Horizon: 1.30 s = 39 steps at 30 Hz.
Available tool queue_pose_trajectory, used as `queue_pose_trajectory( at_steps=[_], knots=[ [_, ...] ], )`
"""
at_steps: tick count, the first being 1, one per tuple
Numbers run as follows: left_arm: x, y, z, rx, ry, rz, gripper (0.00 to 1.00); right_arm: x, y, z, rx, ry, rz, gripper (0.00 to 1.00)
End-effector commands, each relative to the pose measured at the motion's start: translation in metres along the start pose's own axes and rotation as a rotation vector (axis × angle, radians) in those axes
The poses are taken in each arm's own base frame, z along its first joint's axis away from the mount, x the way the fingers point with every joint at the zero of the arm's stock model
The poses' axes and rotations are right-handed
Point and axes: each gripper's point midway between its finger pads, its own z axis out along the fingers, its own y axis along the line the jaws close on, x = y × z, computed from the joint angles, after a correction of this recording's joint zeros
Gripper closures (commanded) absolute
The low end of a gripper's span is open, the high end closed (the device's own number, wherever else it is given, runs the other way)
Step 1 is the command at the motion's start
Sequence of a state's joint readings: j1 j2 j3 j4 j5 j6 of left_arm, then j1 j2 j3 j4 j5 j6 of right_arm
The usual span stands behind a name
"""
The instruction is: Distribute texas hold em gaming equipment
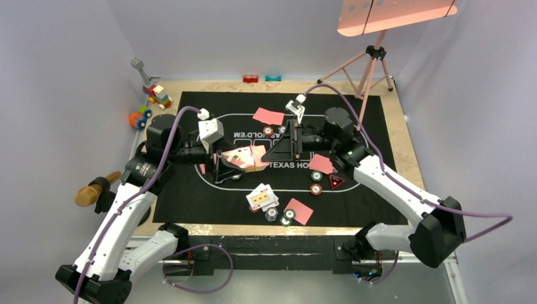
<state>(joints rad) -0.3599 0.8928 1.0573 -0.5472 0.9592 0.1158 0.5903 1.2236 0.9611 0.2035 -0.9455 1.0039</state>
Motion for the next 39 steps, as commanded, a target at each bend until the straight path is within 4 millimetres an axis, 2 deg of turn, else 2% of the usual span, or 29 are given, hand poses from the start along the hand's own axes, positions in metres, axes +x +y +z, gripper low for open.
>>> queue_pose_trajectory(
  at_steps=[1, 4, 6, 8, 12, 15, 20, 26, 30, 34, 36, 37, 38, 39],
  knots=[
    [-0.016, -0.002, -0.001, 0.019, -0.052, 0.05, 1.0, -0.011, 0.026, 0.016, -0.075, -0.006, -0.033, 0.05],
    [-0.014, -0.002, -0.001, 0.017, -0.045, 0.053, 1.0, -0.016, 0.026, 0.028, -0.088, -0.016, 0.012, 0.05],
    [-0.012, -0.002, -0.002, 0.014, -0.035, 0.06, 1.0, -0.019, 0.027, 0.033, -0.1, -0.02, 0.039, 0.09],
    [-0.01, 0.001, -0.002, 0.004, -0.024, 0.067, 1.0, -0.021, 0.028, 0.038, -0.115, -0.026, 0.069, 0.18],
    [-0.006, 0.004, -0.003, -0.011, -0.001, 0.082, 1.0, -0.021, 0.025, 0.047, -0.121, -0.018, 0.108, 0.45],
    [-0.005, 0.008, -0.004, -0.034, 0.02, 0.095, 1.0, -0.019, 0.024, 0.053, -0.125, -0.004, 0.123, 0.59],
    [-0.001, 0.013, -0.006, -0.054, 0.054, 0.106, 1.0, -0.014, 0.024, 0.058, -0.129, 0.015, 0.135, 0.69],
    [0.006, 0.019, -0.007, -0.069, 0.094, 0.123, 0.99, -0.012, 0.024, 0.06, -0.129, 0.025, 0.153, 0.86],
    [0.017, 0.021, -0.011, -0.08, 0.149, 0.14, 0.78, -0.013, 0.024, 0.061, -0.128, 0.022, 0.155, 0.91],
    [0.026, 0.022, -0.012, -0.077, 0.182, 0.145, 0.48, -0.012, 0.018, 0.062, -0.114, 0.02, 0.167, 0.94],
    [0.031, 0.022, -0.013, -0.075, 0.199, 0.148, 0.4, -0.01, 0.013, 0.063, -0.102, 0.024, 0.173, 0.95],
    [0.033, 0.022, -0.014, -0.076, 0.207, 0.15, 0.33, -0.009, 0.011, 0.064, -0.093, 0.025, 0.176, 0.96],
    [0.035, 0.022, -0.014, -0.076, 0.215, 0.153, 0.22, -0.008, 0.009, 0.064, -0.086, 0.026, 0.177, 0.97],
    [0.036, 0.022, -0.015, -0.073, 0.22, 0.159, 0.17, -0.008, 0.006, 0.064, -0.077, 0.026, 0.178, 0.97]
  ],
)
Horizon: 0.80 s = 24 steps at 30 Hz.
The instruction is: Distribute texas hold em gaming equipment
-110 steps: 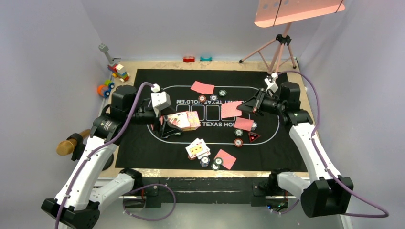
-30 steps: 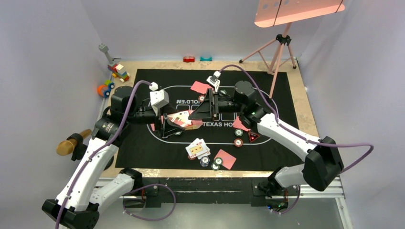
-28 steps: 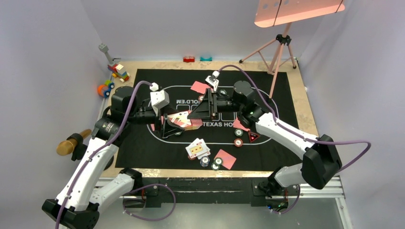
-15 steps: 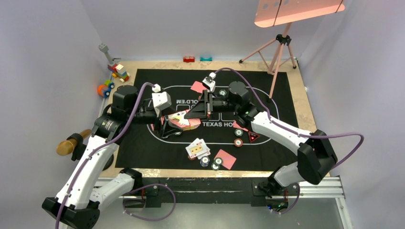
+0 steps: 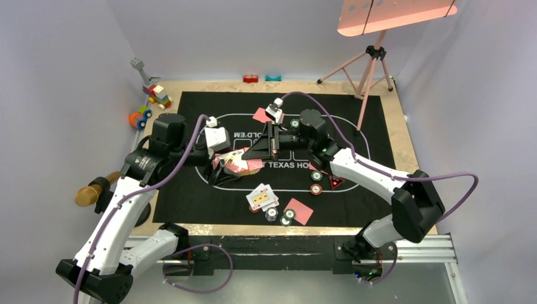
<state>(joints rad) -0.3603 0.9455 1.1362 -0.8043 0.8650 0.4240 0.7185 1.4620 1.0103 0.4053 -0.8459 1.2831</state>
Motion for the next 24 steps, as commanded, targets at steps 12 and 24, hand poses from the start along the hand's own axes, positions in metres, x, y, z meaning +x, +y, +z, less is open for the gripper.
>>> queue_pose_trajectory(
  at_steps=[12, 24],
  knots=[
    [0.022, -0.005, -0.002, 0.033, 0.103, 0.073, 0.0, -0.003, 0.007, 0.007, 0.037, -0.005, -0.084, 1.0],
    [0.028, 0.009, 0.005, 0.005, 0.172, 0.131, 0.01, -0.008, -0.009, 0.016, 0.119, -0.021, -0.025, 1.0]
  ],
)
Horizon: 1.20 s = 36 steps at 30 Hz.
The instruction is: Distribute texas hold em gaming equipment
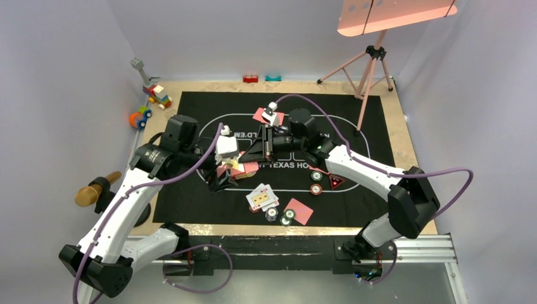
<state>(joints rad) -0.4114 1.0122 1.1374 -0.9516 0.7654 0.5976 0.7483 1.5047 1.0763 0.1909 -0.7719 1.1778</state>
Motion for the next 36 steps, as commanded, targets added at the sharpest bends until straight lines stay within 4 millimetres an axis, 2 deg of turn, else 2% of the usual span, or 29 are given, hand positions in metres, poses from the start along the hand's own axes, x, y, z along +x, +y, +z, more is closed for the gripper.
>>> queue_pose_trajectory(
  at_steps=[1, 7, 13, 18, 21, 26, 27, 30, 31, 32, 36],
  knots=[
    [-0.01, 0.01, -0.005, -0.043, 0.005, 0.089, 0.03, -0.009, 0.02, 0.001, -0.017, -0.032, -0.049, 1.0],
    [0.004, 0.007, -0.002, -0.038, 0.054, 0.115, 0.16, -0.012, 0.018, 0.002, -0.005, -0.04, -0.039, 1.0],
    [0.011, 0.008, 0.001, -0.048, 0.084, 0.133, 0.17, -0.014, 0.021, 0.005, -0.012, -0.037, -0.032, 1.0],
    [0.009, 0.009, 0.002, -0.049, 0.075, 0.136, 0.18, -0.013, 0.021, 0.007, -0.012, -0.036, -0.028, 1.0],
    [0.009, 0.009, 0.002, -0.042, 0.074, 0.14, 0.3, -0.013, 0.021, 0.008, -0.01, -0.035, -0.025, 1.0],
    [0.011, 0.005, 0.001, -0.036, 0.082, 0.137, 0.69, -0.014, 0.022, 0.007, -0.011, -0.038, -0.027, 1.0],
    [0.011, 0.004, 0.001, -0.035, 0.082, 0.135, 0.74, -0.013, 0.022, 0.007, -0.01, -0.037, -0.029, 1.0],
    [0.01, 0.001, -0.002, -0.034, 0.078, 0.138, 0.8, -0.01, 0.018, 0.006, 0.002, -0.023, -0.034, 1.0],
    [0.009, 0.001, -0.002, -0.033, 0.074, 0.14, 0.82, -0.008, 0.017, 0.006, 0.003, -0.013, -0.036, 0.99],
    [0.008, 0.0, -0.003, -0.033, 0.071, 0.141, 0.83, -0.007, 0.017, 0.005, 0.005, -0.009, -0.037, 0.94],
    [0.006, -0.001, -0.005, -0.031, 0.066, 0.133, 0.85, -0.002, 0.01, 0.0, 0.03, 0.007, -0.05, 0.66]
  ],
)
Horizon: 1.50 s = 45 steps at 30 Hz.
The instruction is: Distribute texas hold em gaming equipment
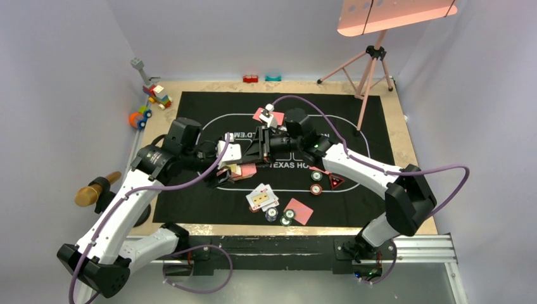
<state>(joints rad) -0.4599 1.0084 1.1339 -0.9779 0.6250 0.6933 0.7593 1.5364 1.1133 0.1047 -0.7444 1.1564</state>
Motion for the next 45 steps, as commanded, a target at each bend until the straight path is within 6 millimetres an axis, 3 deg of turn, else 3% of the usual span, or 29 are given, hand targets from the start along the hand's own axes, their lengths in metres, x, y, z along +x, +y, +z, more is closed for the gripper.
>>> queue_pose_trajectory(
  at_steps=[1, 6, 11, 16, 28, 37, 45],
  knots=[
    [-0.011, -0.008, -0.006, 0.022, -0.039, 0.026, 0.85, -0.001, 0.021, -0.01, -0.031, -0.005, -0.091, 0.61],
    [-0.013, -0.007, -0.006, 0.02, -0.044, 0.016, 0.88, 0.005, 0.023, -0.019, -0.03, -0.004, -0.132, 0.44],
    [-0.017, -0.004, -0.006, 0.008, -0.054, 0.011, 1.0, 0.007, 0.019, -0.02, -0.011, 0.005, -0.14, 0.4],
    [-0.021, -0.001, -0.007, 0.002, -0.062, 0.008, 1.0, 0.009, 0.014, -0.017, -0.007, 0.022, -0.128, 0.47],
    [-0.014, 0.003, -0.008, -0.009, -0.008, -0.011, 1.0, 0.008, -0.006, -0.025, 0.058, 0.029, -0.116, 0.75],
    [-0.019, 0.0, -0.012, -0.02, -0.032, -0.021, 1.0, 0.003, -0.022, -0.043, 0.103, 0.001, -0.107, 0.76],
    [-0.023, -0.005, -0.014, -0.009, -0.054, -0.039, 1.0, 0.003, -0.028, -0.05, 0.125, -0.005, -0.103, 0.7]
  ],
)
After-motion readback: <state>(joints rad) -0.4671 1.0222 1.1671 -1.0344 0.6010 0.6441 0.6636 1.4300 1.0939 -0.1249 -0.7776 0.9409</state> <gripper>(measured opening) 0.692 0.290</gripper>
